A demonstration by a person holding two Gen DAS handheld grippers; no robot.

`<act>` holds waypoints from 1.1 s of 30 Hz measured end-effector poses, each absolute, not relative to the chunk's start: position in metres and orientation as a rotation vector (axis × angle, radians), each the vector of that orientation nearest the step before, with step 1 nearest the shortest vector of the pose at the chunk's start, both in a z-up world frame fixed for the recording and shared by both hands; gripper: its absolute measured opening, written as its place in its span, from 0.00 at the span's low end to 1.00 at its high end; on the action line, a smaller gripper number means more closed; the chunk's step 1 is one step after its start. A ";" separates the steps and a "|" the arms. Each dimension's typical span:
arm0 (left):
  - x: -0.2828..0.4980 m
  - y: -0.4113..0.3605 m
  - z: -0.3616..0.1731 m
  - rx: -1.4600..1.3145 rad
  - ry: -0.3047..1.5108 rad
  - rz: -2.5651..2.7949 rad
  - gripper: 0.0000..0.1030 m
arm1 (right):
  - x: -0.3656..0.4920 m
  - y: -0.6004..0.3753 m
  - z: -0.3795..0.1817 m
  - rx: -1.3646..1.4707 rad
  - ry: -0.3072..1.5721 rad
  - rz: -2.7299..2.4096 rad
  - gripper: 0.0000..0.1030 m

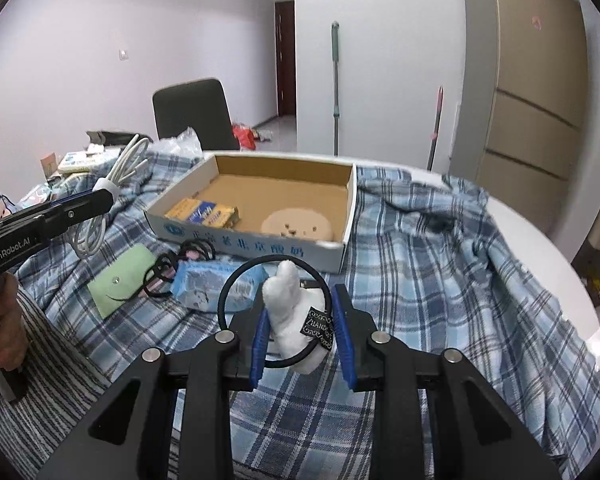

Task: Organize soft objects
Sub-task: 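Grasp the white coiled cable with the left gripper, then lower the white item into the box with the right gripper while the left gripper drops the cable in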

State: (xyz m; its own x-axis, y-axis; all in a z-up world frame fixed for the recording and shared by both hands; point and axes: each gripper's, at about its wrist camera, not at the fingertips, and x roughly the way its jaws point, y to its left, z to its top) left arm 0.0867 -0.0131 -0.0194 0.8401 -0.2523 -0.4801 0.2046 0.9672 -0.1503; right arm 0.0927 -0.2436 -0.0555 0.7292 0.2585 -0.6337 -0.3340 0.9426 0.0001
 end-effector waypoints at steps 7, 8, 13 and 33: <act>0.081 -0.014 0.012 -0.059 0.455 -0.231 0.20 | 0.082 -0.238 -0.023 -0.153 0.591 0.333 0.27; 0.081 -0.014 0.019 -0.052 0.445 -0.233 0.20 | 0.081 -0.237 -0.016 -0.157 0.580 0.335 0.27; 0.092 -0.017 0.053 -0.028 0.408 -0.219 0.20 | 0.088 -0.230 0.026 -0.176 0.482 0.324 0.27; 0.226 -0.036 0.055 -0.035 0.562 -0.192 0.21 | 0.236 -0.195 0.028 -0.061 0.518 0.253 0.27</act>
State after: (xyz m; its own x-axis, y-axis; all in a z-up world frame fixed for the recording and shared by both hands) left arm 0.2256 -0.0361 0.0550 0.8288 -0.1900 -0.5262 0.1708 0.9816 -0.0855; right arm 0.2356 -0.1947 0.0279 0.8386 0.2233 -0.4968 -0.2542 0.9671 0.0056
